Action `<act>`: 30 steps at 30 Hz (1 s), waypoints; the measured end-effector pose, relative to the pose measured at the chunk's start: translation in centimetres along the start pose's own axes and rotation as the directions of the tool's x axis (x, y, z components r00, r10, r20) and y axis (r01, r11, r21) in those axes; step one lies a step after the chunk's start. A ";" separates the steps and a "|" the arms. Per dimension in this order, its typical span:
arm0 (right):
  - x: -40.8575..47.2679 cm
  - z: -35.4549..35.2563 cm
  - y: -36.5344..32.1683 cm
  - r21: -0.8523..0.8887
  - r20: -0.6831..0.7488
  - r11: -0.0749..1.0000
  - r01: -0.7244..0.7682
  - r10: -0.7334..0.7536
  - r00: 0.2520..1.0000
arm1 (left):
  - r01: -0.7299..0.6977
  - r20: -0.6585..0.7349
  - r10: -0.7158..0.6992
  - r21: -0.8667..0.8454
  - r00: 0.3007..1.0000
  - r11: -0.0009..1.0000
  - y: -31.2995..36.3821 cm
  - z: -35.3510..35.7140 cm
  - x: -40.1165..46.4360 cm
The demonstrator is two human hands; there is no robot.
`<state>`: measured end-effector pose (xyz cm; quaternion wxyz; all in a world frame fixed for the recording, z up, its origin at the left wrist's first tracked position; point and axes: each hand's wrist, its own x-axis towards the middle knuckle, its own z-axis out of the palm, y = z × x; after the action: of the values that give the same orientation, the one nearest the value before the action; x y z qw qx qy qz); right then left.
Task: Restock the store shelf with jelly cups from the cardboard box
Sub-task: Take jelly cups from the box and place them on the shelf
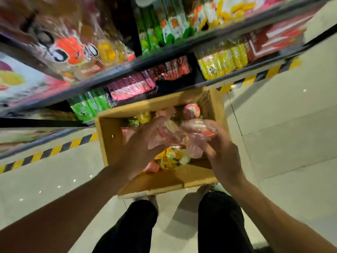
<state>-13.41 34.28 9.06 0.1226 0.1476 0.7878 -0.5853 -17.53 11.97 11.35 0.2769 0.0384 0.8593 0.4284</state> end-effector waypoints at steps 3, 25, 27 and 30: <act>-3.3 -4.2 -9.5 0.179 0.016 0.981 -0.080 0.078 0.997 | 0.067 -0.087 -0.087 -0.218 0.992 0.974 8.2 -3.5 -5.0; -16.9 -23.8 -45.0 0.171 0.226 0.895 0.413 -0.443 0.868 | -0.278 -0.684 0.058 -0.217 0.727 0.936 40.8 -16.9 -27.8; -18.1 -23.7 -46.4 0.145 0.197 0.880 0.452 -0.474 0.858 | -0.319 -0.699 0.086 -0.210 0.710 0.924 41.7 -17.4 -28.5; -19.4 -23.7 -47.8 0.137 0.156 0.876 0.462 -0.480 0.864 | -0.354 -0.701 0.125 -0.190 0.702 0.916 42.4 -18.7 -29.0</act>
<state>-13.90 42.24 65.29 0.0413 -0.0984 0.7563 -0.6455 -9.86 16.57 65.27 -0.1104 -0.0509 0.8091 0.5750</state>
